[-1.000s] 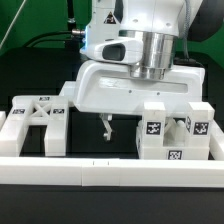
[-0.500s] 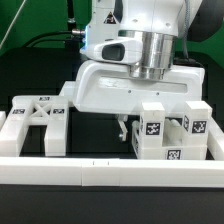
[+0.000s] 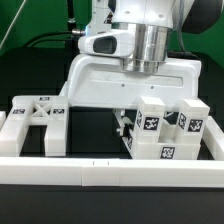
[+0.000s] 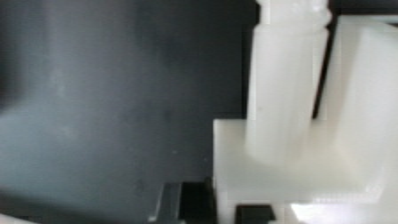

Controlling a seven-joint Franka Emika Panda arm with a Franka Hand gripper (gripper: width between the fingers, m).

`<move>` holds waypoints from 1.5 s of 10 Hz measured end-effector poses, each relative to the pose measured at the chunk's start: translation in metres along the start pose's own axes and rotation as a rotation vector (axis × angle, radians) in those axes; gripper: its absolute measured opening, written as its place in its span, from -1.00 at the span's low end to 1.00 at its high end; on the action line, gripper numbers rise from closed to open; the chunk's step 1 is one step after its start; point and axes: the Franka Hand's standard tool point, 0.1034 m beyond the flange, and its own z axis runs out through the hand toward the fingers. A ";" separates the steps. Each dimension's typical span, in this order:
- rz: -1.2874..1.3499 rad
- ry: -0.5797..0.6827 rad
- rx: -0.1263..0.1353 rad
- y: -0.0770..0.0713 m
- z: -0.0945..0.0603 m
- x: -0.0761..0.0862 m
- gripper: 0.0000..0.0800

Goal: Assemble chair

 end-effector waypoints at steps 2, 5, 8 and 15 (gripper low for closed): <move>0.023 -0.022 0.020 0.010 -0.024 0.003 -0.92; 0.043 -0.029 0.024 0.020 -0.038 0.014 -0.92; 0.072 -0.251 0.081 0.009 -0.036 0.002 -0.92; 0.114 -0.754 0.095 0.005 -0.042 -0.021 -0.92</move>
Offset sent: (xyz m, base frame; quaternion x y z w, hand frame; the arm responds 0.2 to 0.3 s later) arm 0.0040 -0.0179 0.0339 -0.0055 -0.1103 0.0078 0.9939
